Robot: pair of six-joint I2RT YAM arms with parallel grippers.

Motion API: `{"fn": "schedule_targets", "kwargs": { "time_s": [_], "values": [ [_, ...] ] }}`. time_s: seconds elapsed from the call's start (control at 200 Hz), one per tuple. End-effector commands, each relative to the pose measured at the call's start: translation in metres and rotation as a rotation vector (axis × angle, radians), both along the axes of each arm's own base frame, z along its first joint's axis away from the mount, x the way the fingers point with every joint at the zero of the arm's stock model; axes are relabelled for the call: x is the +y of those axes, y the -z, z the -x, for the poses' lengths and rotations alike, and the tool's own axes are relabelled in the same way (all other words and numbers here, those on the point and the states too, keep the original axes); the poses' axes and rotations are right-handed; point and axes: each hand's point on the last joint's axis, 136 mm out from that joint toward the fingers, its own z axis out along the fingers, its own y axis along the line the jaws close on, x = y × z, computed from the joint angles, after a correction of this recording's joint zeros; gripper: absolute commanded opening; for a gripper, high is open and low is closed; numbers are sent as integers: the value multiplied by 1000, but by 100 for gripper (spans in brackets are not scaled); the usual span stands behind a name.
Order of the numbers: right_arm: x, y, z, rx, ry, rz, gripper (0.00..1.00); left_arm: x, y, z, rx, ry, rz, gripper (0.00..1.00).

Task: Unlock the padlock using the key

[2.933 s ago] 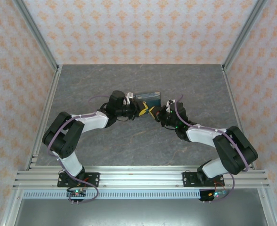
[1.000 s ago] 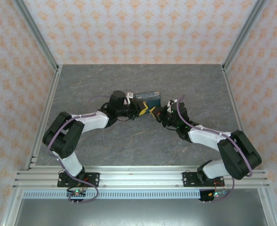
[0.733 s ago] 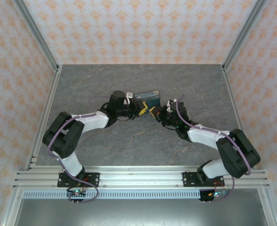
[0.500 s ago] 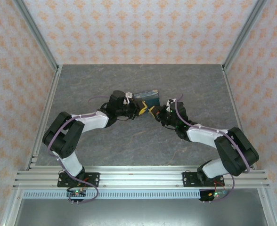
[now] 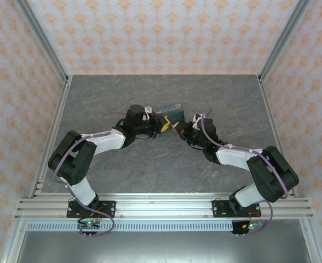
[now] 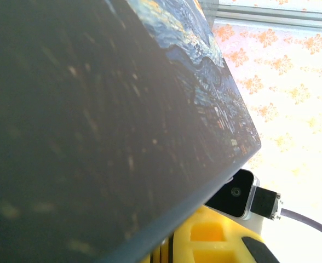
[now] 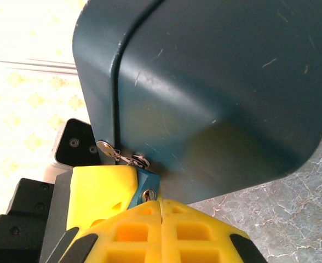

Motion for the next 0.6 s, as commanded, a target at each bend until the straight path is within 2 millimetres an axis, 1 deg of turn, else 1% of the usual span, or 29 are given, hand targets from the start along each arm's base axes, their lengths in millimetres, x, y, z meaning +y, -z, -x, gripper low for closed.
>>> {"fn": "schedule_targets", "kwargs": {
  "time_s": [0.0,0.25,0.39,0.48,0.596],
  "values": [
    [-1,-3,-5,-63,13,42,0,-19,-59,14,-117,107,116,0],
    [-3,-7,-6,-105,-1,88,0,-20,-57,15,-113,115,114,0],
    [-2,-12,-9,-124,-2,107,0,-20,-54,16,-108,114,109,0],
    [0,-16,-11,-124,-3,88,0,-20,-53,16,-107,113,106,0],
    [5,-22,-14,-104,1,10,0,-20,-52,17,-105,115,101,0]
  ]
}}
